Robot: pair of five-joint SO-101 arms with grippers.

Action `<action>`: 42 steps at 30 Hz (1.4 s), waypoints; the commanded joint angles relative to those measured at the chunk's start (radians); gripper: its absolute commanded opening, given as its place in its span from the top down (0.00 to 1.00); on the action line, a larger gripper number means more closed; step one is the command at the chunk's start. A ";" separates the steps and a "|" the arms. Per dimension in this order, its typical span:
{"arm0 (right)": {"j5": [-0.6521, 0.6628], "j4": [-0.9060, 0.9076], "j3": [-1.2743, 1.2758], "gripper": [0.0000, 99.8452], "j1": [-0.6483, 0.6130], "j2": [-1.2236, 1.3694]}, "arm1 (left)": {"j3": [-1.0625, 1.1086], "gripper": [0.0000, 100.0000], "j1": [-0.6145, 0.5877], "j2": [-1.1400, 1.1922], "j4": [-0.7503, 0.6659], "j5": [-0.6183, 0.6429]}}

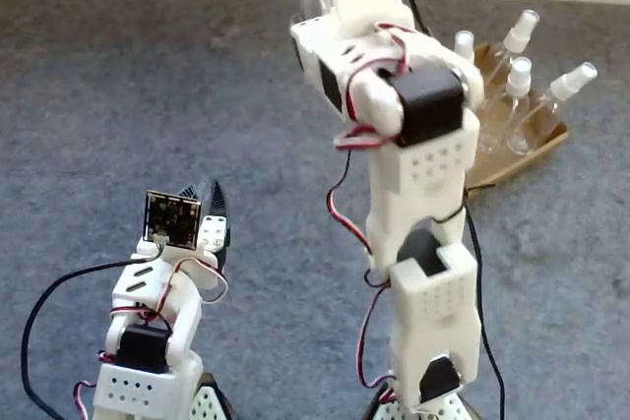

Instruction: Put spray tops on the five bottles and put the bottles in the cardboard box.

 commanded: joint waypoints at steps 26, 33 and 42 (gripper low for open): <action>0.009 0.016 0.501 0.85 -0.045 -0.845 | 0.019 1.00 0.018 -0.013 0.002 -0.011; 0.011 -0.021 0.751 0.85 -0.045 -1.049 | 0.019 1.00 0.018 -0.013 0.002 -0.011; 0.012 -0.024 0.934 0.85 0.019 -1.257 | 0.019 1.00 0.018 -0.013 0.002 -0.011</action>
